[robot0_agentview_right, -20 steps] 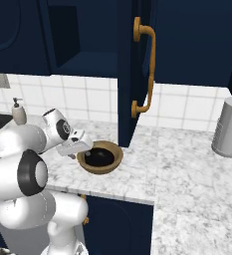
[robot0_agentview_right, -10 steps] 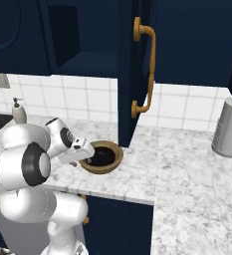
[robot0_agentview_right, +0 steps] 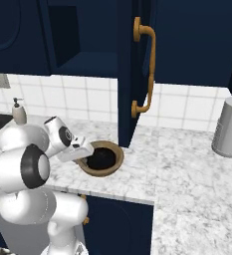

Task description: Pick up the bowls on the counter and stack them on top of one another in the open cabinet. Place the smaller bowl on top of the larger bowl.

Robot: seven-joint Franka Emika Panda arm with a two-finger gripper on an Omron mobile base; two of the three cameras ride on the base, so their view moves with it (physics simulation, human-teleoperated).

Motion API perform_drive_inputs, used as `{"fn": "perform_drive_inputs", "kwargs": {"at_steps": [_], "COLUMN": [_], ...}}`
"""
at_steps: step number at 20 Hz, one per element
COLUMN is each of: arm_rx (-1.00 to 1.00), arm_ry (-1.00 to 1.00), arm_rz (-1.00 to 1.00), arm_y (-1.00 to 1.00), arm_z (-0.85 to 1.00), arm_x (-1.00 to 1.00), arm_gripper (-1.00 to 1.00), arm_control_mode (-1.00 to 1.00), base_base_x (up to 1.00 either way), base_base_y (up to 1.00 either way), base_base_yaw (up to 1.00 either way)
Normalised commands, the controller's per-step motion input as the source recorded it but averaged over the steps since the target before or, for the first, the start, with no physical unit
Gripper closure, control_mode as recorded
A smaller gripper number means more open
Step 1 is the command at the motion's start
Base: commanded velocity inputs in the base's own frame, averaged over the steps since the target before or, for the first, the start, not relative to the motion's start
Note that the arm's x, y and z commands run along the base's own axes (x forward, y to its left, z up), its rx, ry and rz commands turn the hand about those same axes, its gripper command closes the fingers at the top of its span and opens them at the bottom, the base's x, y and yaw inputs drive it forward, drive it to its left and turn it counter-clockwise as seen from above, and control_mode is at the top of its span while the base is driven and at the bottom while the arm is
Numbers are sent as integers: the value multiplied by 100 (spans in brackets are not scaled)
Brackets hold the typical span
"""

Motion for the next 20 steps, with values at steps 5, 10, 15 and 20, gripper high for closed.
{"fn": "perform_drive_inputs", "kwargs": {"at_steps": [5, 10, 15, 20], "arm_rx": [-5, -9, -9, -9], "arm_ry": [-14, -30, -18, -15], "arm_rz": [17, 30, 29, 26], "arm_y": [0, -7, -18, -19], "arm_z": [74, 100, 100, 100], "arm_x": [-19, -22, -52, -51], "arm_gripper": [100, 100, 100, 100], "arm_control_mode": [-100, -100, -100, -100], "base_base_x": [0, 0, 0, 0], "base_base_y": [0, 0, 0, 0], "base_base_yaw": [0, 0, 0, 0]}}
